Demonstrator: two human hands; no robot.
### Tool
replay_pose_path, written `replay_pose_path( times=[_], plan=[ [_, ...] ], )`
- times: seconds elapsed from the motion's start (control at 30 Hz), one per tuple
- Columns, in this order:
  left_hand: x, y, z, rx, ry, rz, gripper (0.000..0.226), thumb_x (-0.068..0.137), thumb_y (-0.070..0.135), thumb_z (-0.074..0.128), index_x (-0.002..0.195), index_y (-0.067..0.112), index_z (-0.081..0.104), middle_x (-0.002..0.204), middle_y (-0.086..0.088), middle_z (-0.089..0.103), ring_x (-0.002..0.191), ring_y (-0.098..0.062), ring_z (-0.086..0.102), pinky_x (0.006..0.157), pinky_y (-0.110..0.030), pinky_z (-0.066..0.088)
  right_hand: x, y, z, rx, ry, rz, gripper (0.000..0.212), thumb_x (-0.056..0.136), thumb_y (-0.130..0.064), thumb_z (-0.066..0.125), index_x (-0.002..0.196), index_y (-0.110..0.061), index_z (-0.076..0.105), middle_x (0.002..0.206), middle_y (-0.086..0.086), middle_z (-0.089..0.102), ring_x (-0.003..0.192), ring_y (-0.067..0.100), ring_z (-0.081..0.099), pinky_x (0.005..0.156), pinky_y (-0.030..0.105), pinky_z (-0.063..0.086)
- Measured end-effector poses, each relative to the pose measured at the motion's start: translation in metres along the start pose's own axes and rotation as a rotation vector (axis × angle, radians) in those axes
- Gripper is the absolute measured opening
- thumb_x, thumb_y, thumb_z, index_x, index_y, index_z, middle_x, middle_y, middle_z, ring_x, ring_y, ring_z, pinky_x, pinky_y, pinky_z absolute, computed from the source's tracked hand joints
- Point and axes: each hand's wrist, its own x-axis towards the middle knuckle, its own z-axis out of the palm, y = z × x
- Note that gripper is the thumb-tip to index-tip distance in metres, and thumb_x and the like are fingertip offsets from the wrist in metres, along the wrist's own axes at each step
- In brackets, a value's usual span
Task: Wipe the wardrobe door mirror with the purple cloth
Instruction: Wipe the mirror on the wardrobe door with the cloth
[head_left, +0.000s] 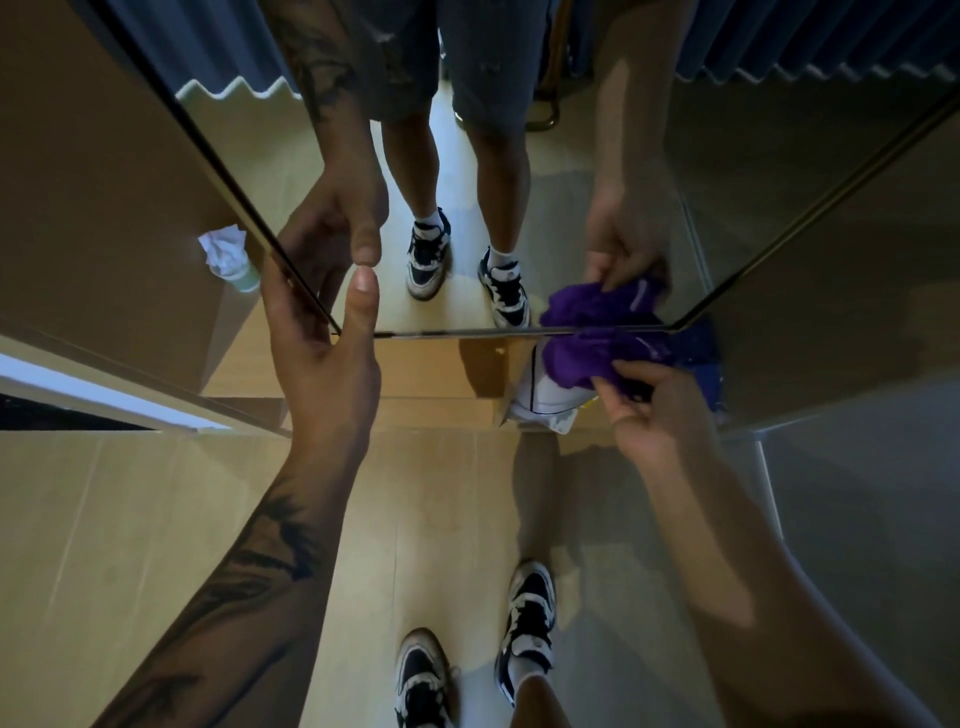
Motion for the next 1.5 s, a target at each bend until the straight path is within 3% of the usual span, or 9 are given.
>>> replay_pose_path(
  times=[0.13, 0.3, 0.47, 0.63, 0.73, 0.87, 1.1, 1.3, 1.5],
  plan=[
    [0.004, -0.010, -0.001, 0.122, 0.020, 0.037, 0.043, 0.103, 0.023, 0.061, 0.135, 0.041, 0.039, 0.138, 0.018, 0.056, 0.133, 0.002, 0.052, 0.112, -0.022, 0.039, 0.005, 0.000, 0.001, 0.004, 0.064, -0.005, 0.026, 0.090, 0.013, 0.061, 0.106, -0.007, 0.067, 0.115, 0.011, 0.063, 0.114, 0.032, 0.061, 0.098, 0.038, 0.056],
    [0.005, -0.016, -0.003, 0.214, 0.045, 0.069, 0.051, 0.103, 0.028, 0.060, 0.149, 0.023, 0.038, 0.145, 0.010, 0.055, 0.135, 0.001, 0.050, 0.116, -0.030, 0.041, -0.003, 0.004, 0.011, 0.033, -0.037, 0.107, 0.019, 0.094, 0.012, 0.053, 0.097, -0.005, 0.060, 0.099, 0.012, 0.062, 0.087, 0.022, 0.066, 0.070, 0.027, 0.062],
    [0.006, -0.019, -0.002, 0.248, 0.070, 0.081, 0.051, 0.104, 0.028, 0.059, 0.148, 0.014, 0.039, 0.144, 0.005, 0.056, 0.135, -0.003, 0.052, 0.116, -0.033, 0.041, -0.013, 0.034, 0.035, 0.195, -0.061, 0.208, 0.063, 0.068, 0.020, 0.063, 0.127, -0.003, 0.066, 0.121, 0.019, 0.073, 0.110, 0.034, 0.070, 0.071, 0.039, 0.063],
    [0.007, -0.022, -0.004, 0.216, 0.077, 0.104, 0.055, 0.103, 0.028, 0.060, 0.150, 0.011, 0.038, 0.146, -0.002, 0.055, 0.138, -0.010, 0.051, 0.118, -0.043, 0.039, -0.006, 0.012, 0.013, 0.138, -0.005, 0.093, 0.024, 0.086, 0.006, 0.063, 0.092, -0.012, 0.078, 0.100, 0.012, 0.070, 0.107, 0.028, 0.066, 0.098, 0.040, 0.058],
    [0.006, -0.018, -0.003, 0.224, 0.088, 0.079, 0.046, 0.102, 0.030, 0.061, 0.142, 0.035, 0.039, 0.142, 0.007, 0.057, 0.134, -0.005, 0.053, 0.116, -0.042, 0.042, 0.002, -0.004, -0.001, 0.221, 0.074, 0.060, 0.022, 0.093, 0.010, 0.056, 0.109, 0.000, 0.067, 0.108, 0.017, 0.065, 0.109, 0.033, 0.062, 0.070, 0.036, 0.065],
    [0.004, -0.015, -0.001, 0.214, 0.097, 0.082, 0.047, 0.102, 0.027, 0.062, 0.140, 0.038, 0.037, 0.140, 0.011, 0.058, 0.132, 0.000, 0.054, 0.115, -0.036, 0.043, -0.010, 0.016, 0.010, 0.064, -0.047, 0.044, 0.027, 0.087, 0.008, 0.060, 0.108, -0.007, 0.068, 0.110, 0.014, 0.070, 0.111, 0.033, 0.066, 0.099, 0.044, 0.057],
    [0.004, -0.020, -0.001, 0.253, 0.132, 0.055, 0.054, 0.100, 0.034, 0.064, 0.148, 0.028, 0.040, 0.144, 0.009, 0.057, 0.134, -0.002, 0.053, 0.114, -0.045, 0.044, -0.014, 0.037, 0.040, 0.161, -0.046, 0.193, 0.035, 0.085, 0.019, 0.054, 0.110, -0.002, 0.068, 0.106, 0.016, 0.074, 0.104, 0.032, 0.069, 0.069, 0.038, 0.059],
    [0.003, -0.017, 0.001, 0.284, 0.137, 0.072, 0.065, 0.102, 0.034, 0.062, 0.156, 0.014, 0.033, 0.149, 0.002, 0.054, 0.139, -0.005, 0.048, 0.118, -0.040, 0.039, -0.008, -0.010, -0.008, -0.119, -0.105, -0.054, 0.015, 0.090, -0.001, 0.064, 0.087, -0.014, 0.069, 0.109, 0.013, 0.060, 0.104, 0.023, 0.061, 0.099, 0.034, 0.053],
    [0.003, -0.018, 0.001, 0.326, 0.162, 0.054, 0.067, 0.101, 0.039, 0.062, 0.157, 0.019, 0.031, 0.149, 0.004, 0.054, 0.138, -0.003, 0.049, 0.116, -0.041, 0.041, -0.010, 0.023, 0.022, 0.040, -0.097, 0.085, 0.055, 0.073, 0.018, 0.063, 0.123, -0.005, 0.066, 0.117, 0.016, 0.069, 0.108, 0.033, 0.068, 0.068, 0.035, 0.063]
  ],
)
